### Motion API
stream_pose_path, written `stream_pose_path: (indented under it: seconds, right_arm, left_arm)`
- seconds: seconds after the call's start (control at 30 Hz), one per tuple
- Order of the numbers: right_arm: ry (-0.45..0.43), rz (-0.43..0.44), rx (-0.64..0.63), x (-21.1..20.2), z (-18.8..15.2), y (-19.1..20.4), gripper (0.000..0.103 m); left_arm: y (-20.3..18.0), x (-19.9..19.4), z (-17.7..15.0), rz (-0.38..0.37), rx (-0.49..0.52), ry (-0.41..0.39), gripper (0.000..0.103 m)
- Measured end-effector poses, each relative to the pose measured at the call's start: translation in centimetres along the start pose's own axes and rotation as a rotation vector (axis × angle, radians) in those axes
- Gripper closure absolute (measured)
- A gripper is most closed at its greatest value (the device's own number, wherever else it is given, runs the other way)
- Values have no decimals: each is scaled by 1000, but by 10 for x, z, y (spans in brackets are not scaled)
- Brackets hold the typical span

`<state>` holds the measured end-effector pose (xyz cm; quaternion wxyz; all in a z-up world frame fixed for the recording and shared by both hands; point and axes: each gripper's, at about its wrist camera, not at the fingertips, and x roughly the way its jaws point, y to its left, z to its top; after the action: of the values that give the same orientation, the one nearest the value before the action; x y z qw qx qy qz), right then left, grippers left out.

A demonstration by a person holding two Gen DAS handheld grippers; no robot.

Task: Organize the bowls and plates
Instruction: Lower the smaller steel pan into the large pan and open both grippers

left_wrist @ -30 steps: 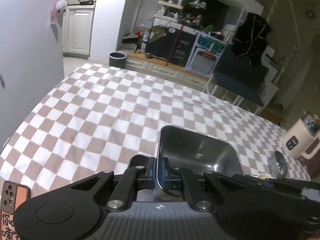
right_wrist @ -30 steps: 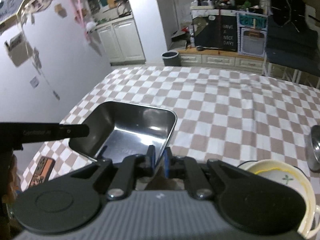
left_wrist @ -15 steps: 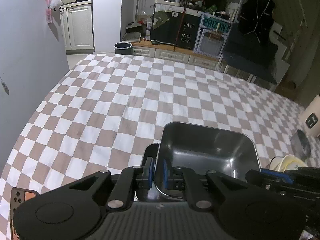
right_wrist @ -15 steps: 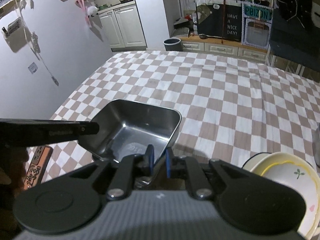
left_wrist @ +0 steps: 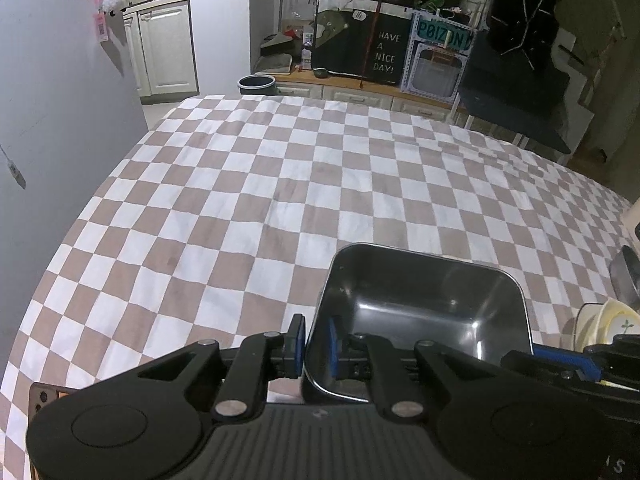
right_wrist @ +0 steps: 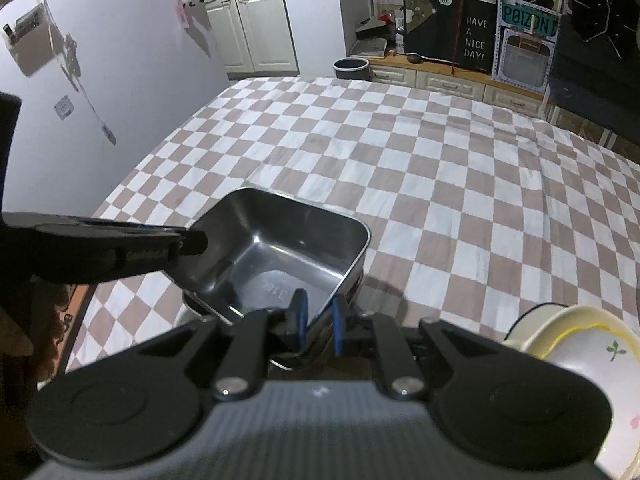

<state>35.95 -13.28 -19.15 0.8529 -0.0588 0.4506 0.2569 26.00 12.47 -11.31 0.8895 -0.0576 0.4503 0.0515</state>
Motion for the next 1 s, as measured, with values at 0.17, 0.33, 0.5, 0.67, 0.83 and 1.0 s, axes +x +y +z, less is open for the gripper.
stream_pose_path:
  seconds: [0.17,0.33,0.5,0.67,0.83,1.0]
  right_arm:
    - [11,-8,-18,5,1,4,87]
    - [14,-38,-44,9,1,8,87]
    - [15,-45,-65,11,1,11,87]
    - [28,-44,-80,13,0,13,87]
    - [46,-45,-96,17,1,13,86]
    - [62,-48,-106,20,1,11,86]
  left_arm:
    - [1,8,0,2,17,19,91]
    - [-3,15,-1,9,52,32,91]
    - [-3,20,-3,16,76,45,88]
    - [-2,24,-5,20,87,57,88]
    - [-3,27,-6,24,99,65,88]
    - [-5,30,-7,24,120,79,88]
